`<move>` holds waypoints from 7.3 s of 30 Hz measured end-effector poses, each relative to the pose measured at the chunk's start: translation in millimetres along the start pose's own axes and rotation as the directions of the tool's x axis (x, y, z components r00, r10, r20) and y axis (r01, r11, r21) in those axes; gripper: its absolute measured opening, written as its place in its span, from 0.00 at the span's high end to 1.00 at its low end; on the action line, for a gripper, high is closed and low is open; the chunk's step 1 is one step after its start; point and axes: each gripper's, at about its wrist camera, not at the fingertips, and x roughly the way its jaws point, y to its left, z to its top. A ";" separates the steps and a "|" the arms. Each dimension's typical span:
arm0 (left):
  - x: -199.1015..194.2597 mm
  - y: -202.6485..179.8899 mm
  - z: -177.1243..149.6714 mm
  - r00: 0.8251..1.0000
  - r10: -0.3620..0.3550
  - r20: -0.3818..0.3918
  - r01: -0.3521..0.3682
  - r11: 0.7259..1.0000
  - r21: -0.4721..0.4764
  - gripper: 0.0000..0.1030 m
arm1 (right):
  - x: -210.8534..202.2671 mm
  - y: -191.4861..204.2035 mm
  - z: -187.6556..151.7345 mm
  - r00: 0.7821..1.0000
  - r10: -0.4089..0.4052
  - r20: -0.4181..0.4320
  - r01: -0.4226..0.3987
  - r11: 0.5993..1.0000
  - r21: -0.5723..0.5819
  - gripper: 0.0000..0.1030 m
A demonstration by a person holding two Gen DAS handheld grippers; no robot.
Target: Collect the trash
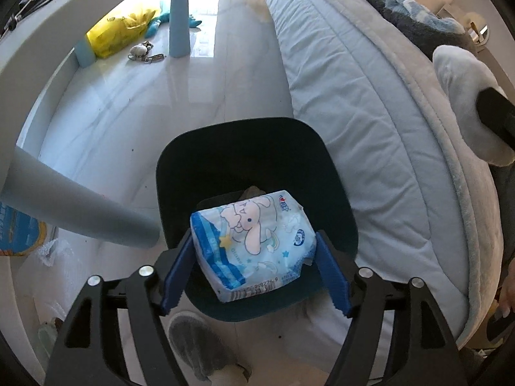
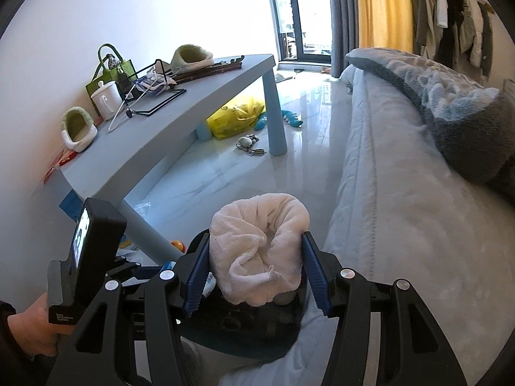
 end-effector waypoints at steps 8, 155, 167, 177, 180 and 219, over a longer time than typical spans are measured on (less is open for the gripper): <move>-13.4 16.1 1.3 0.999 0.000 0.040 0.001 1.000 -0.022 0.22 | 24.2 4.3 -1.6 0.998 0.038 -0.045 -0.037 0.999 0.041 0.46; -230.3 -112.1 -145.3 0.742 0.130 0.657 -0.220 0.974 0.056 0.03 | -352.0 -101.7 -208.6 0.863 -0.320 0.390 0.236 0.940 0.247 0.03; -230.5 -112.9 -145.5 0.742 0.132 0.658 -0.222 0.974 0.055 0.03 | -351.5 -102.3 -208.9 0.864 -0.319 0.390 0.236 0.940 0.245 0.03; -231.5 -111.7 -147.6 0.741 0.131 0.658 -0.220 0.974 0.054 0.03 | -346.0 -109.6 -207.2 0.874 -0.315 0.370 0.239 0.942 0.236 0.03; -230.6 -109.7 -147.6 0.738 0.133 0.661 -0.223 0.973 0.054 0.03 | -342.1 -107.4 -205.0 0.875 -0.328 0.356 0.264 0.940 0.217 0.03; -223.4 -112.5 -143.4 0.763 0.164 0.625 -0.256 0.965 0.059 0.03 | -343.7 -122.1 -199.8 0.886 -0.293 0.360 0.212 0.946 0.247 0.03</move>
